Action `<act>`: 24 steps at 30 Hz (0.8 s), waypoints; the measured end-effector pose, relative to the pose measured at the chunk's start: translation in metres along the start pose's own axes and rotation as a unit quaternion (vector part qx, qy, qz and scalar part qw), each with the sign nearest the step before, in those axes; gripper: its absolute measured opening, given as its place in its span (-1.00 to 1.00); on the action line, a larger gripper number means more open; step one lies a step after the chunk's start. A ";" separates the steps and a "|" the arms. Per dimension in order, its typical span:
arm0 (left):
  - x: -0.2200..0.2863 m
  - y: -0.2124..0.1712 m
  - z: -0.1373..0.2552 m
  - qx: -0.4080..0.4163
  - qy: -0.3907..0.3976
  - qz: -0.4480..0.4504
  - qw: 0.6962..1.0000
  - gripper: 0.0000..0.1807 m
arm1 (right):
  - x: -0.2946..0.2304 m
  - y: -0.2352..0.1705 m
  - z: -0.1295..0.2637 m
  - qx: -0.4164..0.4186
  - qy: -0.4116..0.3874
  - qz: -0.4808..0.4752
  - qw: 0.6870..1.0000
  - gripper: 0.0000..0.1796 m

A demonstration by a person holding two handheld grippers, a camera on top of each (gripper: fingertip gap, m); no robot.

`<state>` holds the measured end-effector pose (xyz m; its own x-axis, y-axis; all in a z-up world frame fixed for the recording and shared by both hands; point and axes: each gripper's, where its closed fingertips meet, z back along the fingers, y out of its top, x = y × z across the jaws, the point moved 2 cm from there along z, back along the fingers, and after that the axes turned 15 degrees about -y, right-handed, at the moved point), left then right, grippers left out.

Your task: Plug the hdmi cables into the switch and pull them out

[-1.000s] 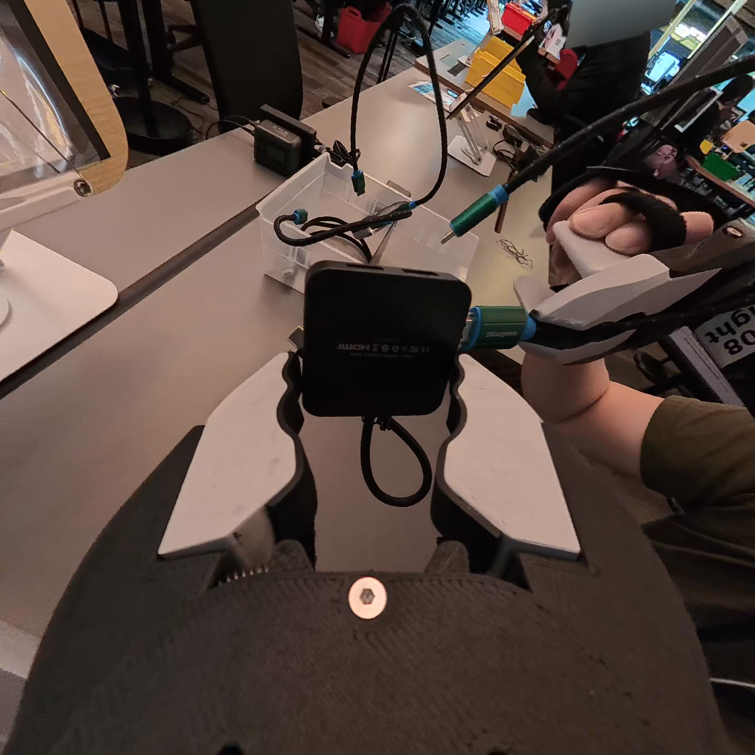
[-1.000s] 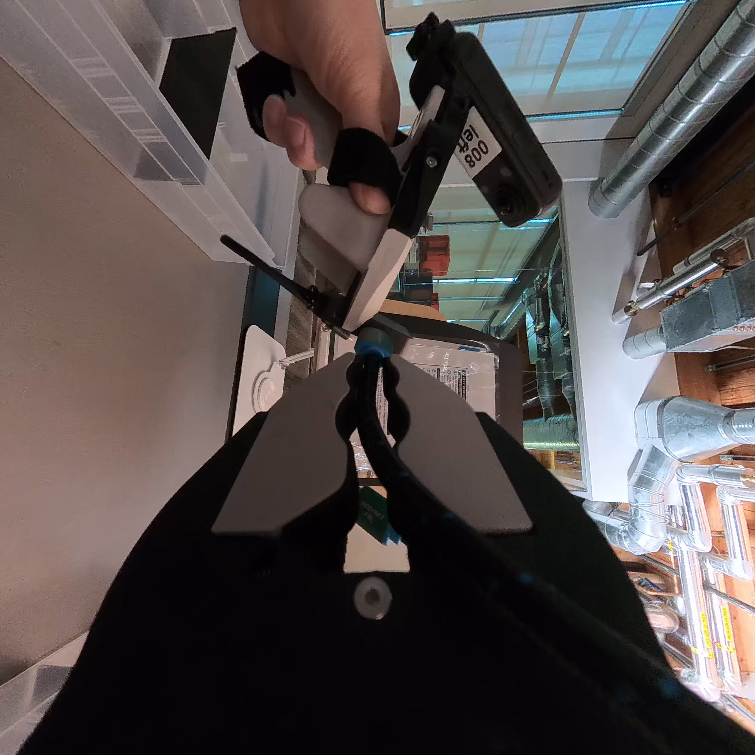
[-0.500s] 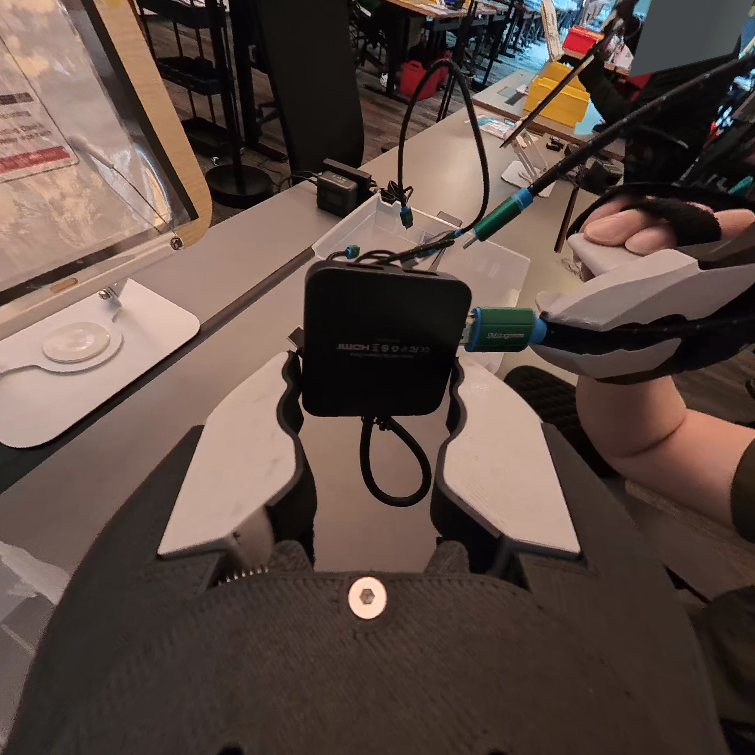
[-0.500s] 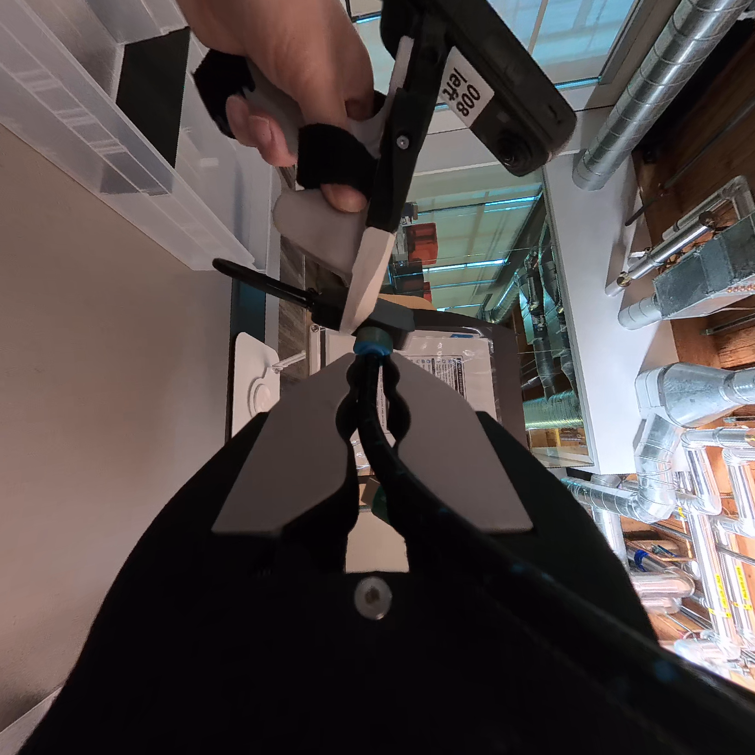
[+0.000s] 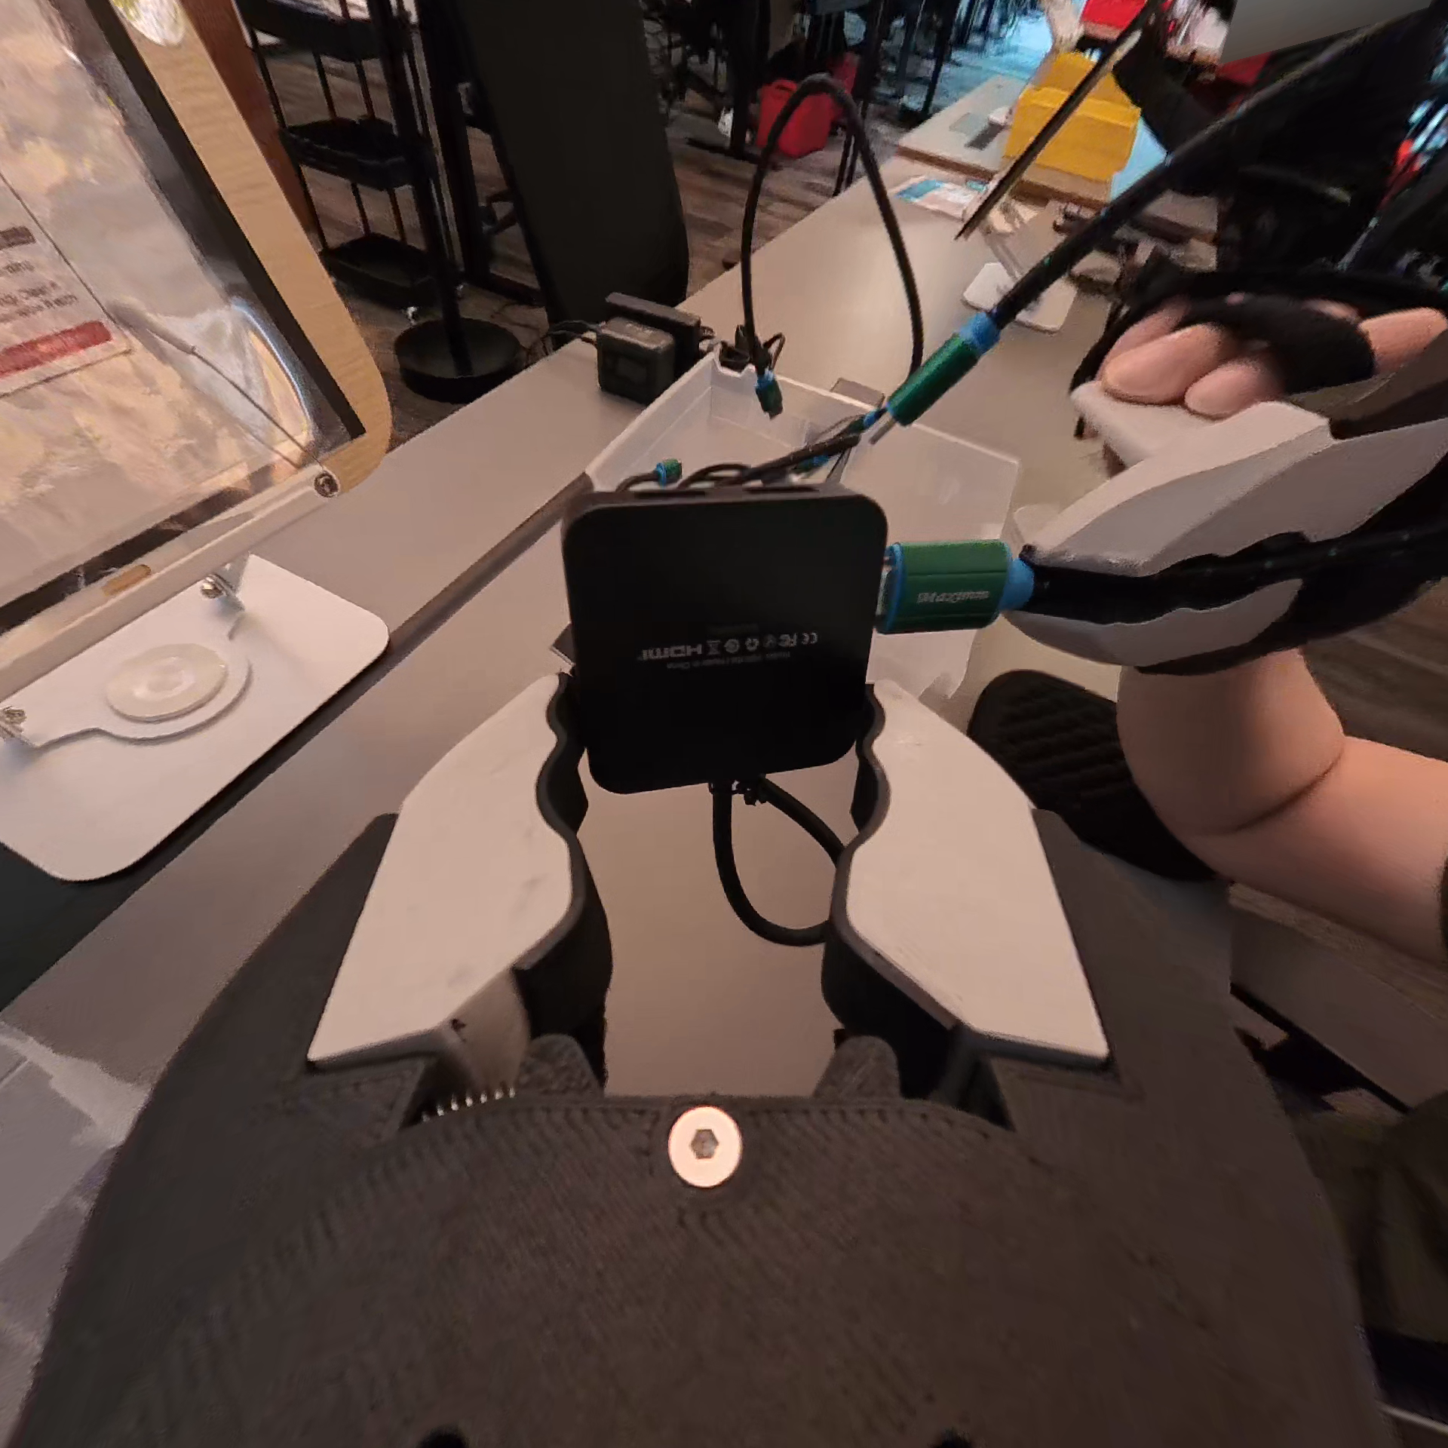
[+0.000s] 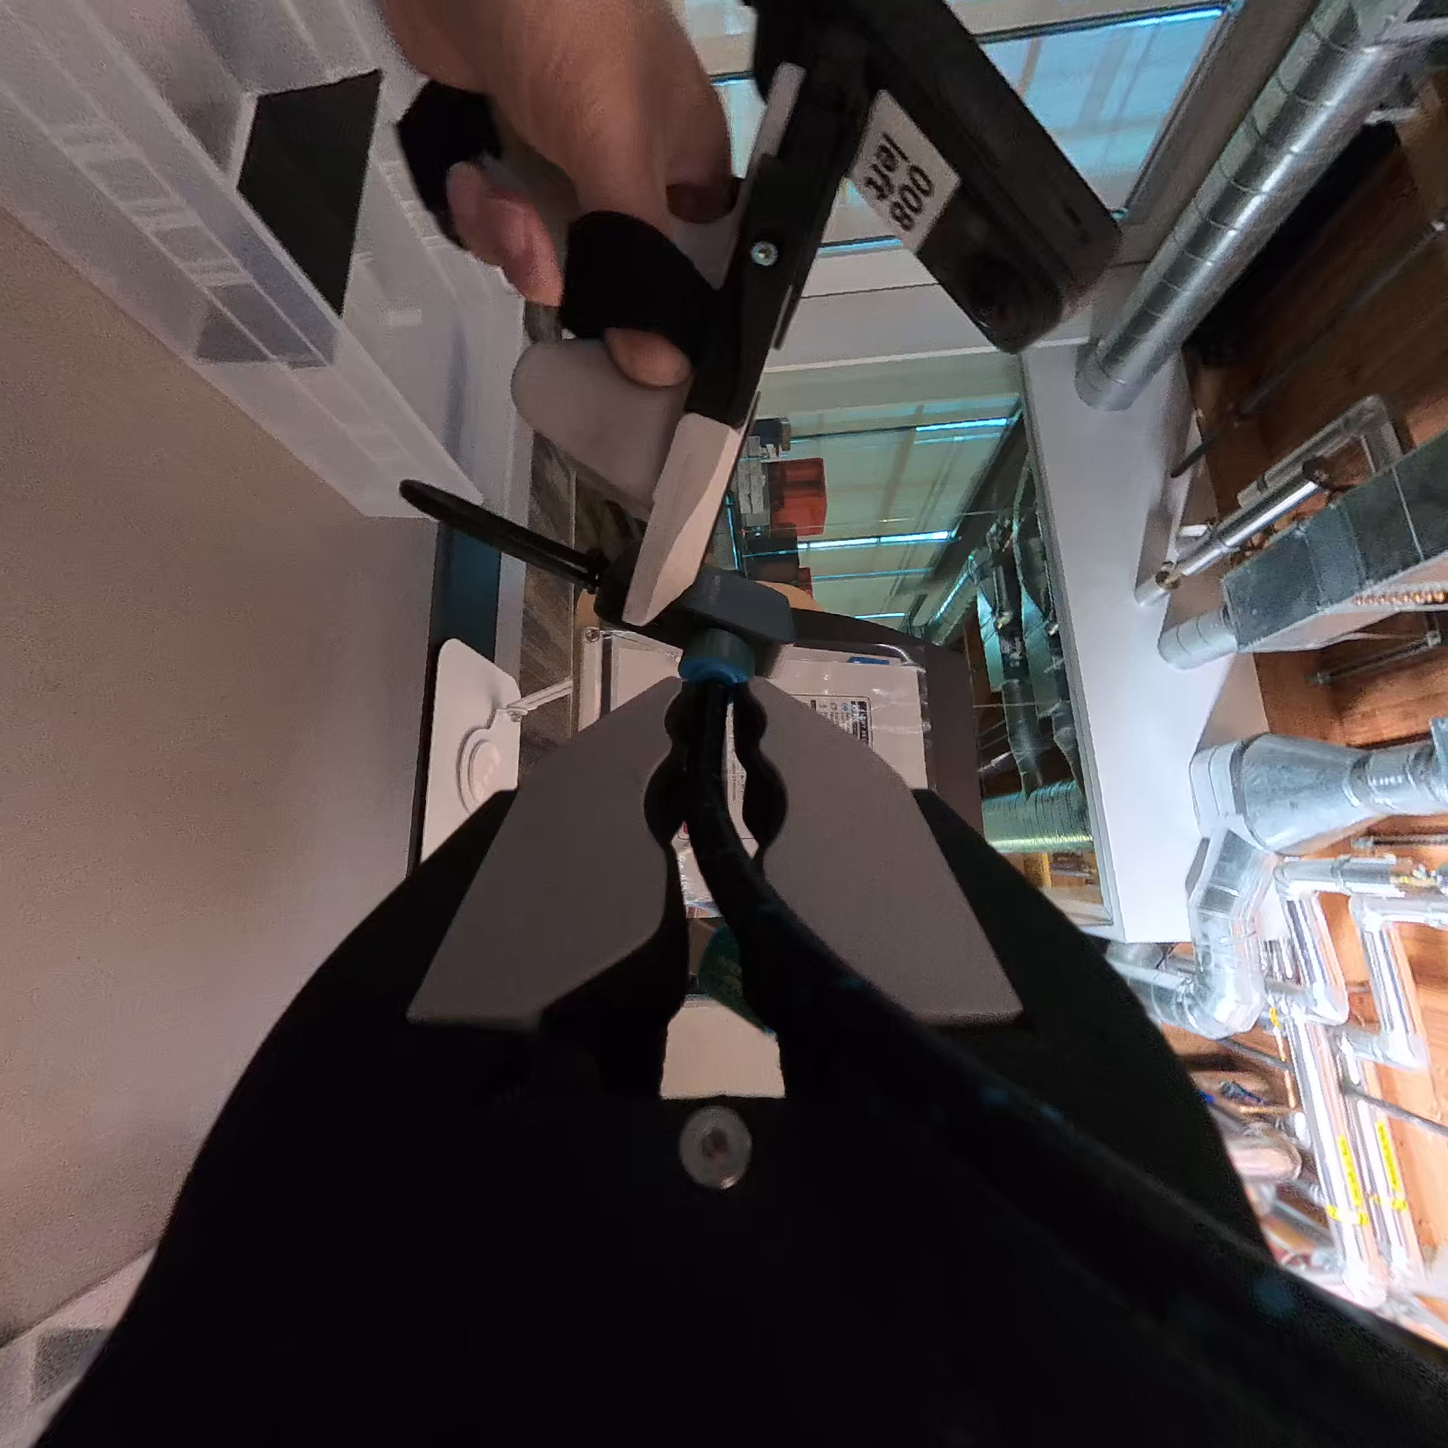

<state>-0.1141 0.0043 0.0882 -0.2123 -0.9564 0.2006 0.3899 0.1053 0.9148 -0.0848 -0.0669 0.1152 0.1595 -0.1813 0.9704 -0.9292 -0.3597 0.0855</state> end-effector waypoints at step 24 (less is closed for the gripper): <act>0.008 -0.007 -0.007 -0.053 0.022 -0.046 0.997 -0.27 | -0.004 0.002 0.007 0.027 0.042 -0.066 0.997 -0.88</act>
<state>-0.1123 -0.0064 0.0812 -0.2123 -0.9721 0.0998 0.4642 -0.0104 0.8857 -0.0846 -0.0729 0.1100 0.2492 -0.0535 0.9670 -0.8823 -0.4242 0.2039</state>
